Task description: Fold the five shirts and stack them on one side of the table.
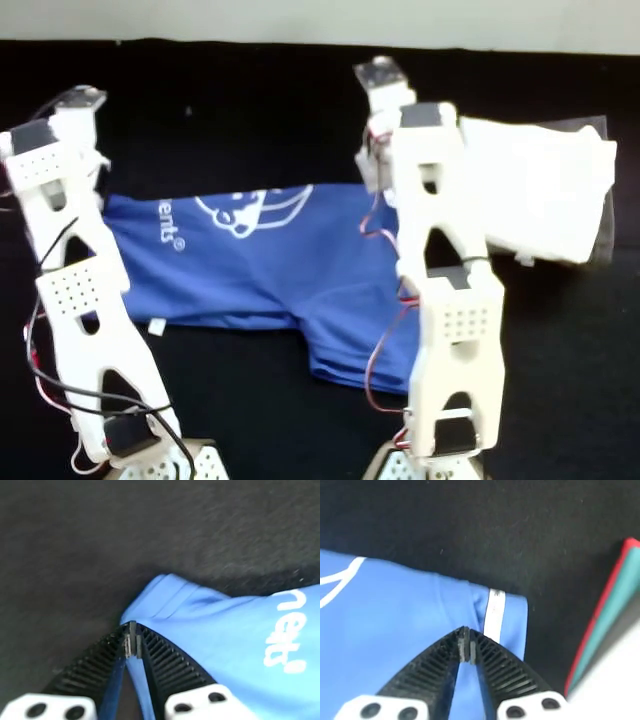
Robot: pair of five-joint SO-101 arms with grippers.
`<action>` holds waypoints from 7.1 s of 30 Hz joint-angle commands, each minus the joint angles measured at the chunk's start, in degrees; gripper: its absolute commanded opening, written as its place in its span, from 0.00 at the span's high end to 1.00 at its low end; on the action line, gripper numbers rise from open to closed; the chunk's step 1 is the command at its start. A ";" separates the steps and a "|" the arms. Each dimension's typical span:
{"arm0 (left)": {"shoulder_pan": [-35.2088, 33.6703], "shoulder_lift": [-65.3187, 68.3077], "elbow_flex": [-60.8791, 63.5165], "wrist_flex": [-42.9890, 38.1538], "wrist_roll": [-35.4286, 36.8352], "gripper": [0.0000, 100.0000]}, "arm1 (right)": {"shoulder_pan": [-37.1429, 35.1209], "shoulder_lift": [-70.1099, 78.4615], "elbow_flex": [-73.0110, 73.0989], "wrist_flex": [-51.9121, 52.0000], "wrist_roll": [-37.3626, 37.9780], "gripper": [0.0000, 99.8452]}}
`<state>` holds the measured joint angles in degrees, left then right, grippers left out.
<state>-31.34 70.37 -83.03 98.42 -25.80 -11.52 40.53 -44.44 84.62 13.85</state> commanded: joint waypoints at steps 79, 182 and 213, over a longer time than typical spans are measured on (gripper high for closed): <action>6.46 -73.54 129.10 -56.26 0.53 0.99 | -30.99 -80.48 112.04 -15.16 11.60 0.79; 1.36 -11.65 36.18 1.85 5.45 0.98 | -5.05 -87.87 62.99 14.20 9.67 0.86; -0.04 -58.33 61.49 2.73 -1.49 0.99 | 6.81 -102.90 105.19 -8.75 14.77 0.86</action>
<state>-40.66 30.20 -32.84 100.62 -28.26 -8.35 -61.54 57.98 79.52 26.15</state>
